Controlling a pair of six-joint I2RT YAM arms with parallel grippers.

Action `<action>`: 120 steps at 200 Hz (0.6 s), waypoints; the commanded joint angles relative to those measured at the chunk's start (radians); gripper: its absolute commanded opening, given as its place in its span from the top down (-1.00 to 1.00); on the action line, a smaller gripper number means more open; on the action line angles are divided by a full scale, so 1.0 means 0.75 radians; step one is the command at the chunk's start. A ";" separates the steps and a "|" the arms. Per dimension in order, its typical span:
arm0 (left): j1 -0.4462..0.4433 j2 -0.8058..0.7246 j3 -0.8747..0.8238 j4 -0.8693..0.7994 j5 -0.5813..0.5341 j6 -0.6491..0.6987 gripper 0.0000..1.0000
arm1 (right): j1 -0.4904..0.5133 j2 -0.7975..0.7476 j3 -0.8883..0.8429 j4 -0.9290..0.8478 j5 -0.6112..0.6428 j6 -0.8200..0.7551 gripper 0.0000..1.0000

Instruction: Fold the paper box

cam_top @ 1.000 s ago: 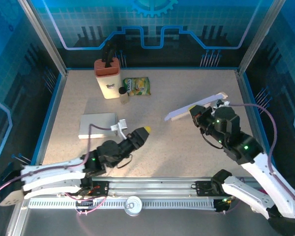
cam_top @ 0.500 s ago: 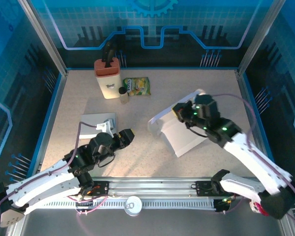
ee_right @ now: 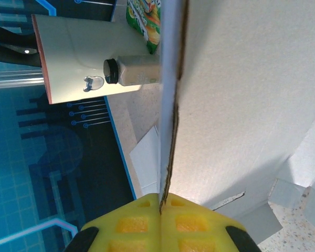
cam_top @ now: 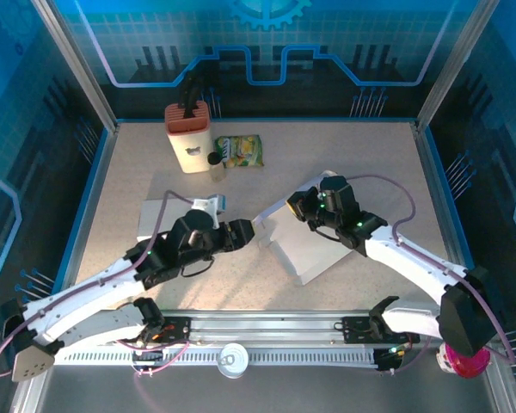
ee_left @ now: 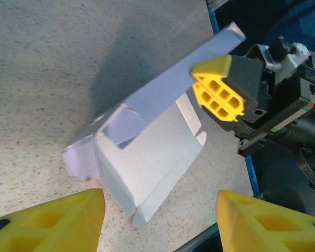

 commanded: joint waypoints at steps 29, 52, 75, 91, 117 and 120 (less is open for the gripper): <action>-0.020 0.173 0.109 0.080 0.011 0.024 -0.20 | -0.015 -0.020 -0.036 0.122 -0.029 0.042 1.00; -0.020 0.248 0.144 0.121 0.026 0.026 -0.20 | -0.013 -0.034 -0.039 0.115 -0.031 0.050 1.00; -0.020 0.303 0.161 0.164 0.047 0.014 -0.20 | -0.014 -0.042 -0.048 0.130 -0.039 0.063 1.00; -0.020 0.337 0.169 0.152 0.038 0.012 -0.20 | -0.013 -0.050 -0.066 0.159 -0.044 0.084 1.00; -0.018 0.356 0.167 0.173 0.014 0.020 -0.20 | -0.007 -0.086 -0.084 0.157 -0.043 0.102 1.00; -0.018 0.359 0.169 0.174 0.010 0.023 -0.19 | -0.006 -0.091 -0.088 0.156 -0.042 0.105 1.00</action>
